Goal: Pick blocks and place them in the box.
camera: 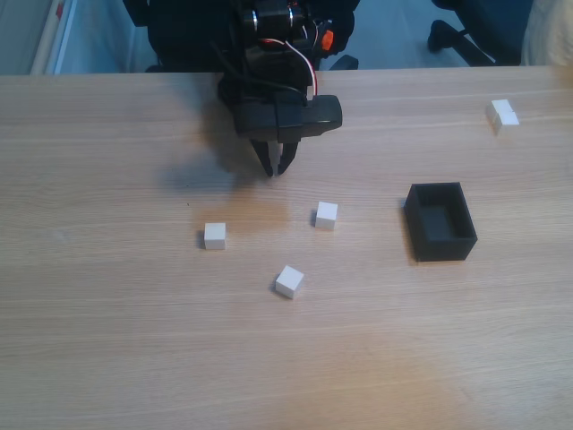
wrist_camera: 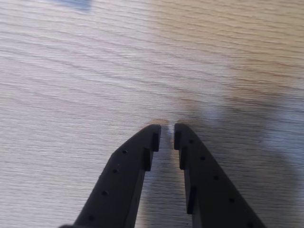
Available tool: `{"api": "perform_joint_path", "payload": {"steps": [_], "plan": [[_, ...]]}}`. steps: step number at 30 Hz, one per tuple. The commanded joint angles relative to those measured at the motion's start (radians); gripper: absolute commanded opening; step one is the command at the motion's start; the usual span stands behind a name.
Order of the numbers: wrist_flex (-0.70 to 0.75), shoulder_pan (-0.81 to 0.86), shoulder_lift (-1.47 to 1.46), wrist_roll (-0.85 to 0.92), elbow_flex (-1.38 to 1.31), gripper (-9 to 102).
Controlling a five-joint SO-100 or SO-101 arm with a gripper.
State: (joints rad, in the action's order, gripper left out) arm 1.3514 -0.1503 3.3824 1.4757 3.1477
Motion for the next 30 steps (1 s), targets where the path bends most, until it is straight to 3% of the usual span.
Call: {"api": "perform_joint_path", "payload": {"steps": [1, 30], "plan": [[0.069, -0.018, 0.029, -0.018, 0.064, 0], [0.046, -0.028, -0.009, -0.040, 0.064, 0]]}}
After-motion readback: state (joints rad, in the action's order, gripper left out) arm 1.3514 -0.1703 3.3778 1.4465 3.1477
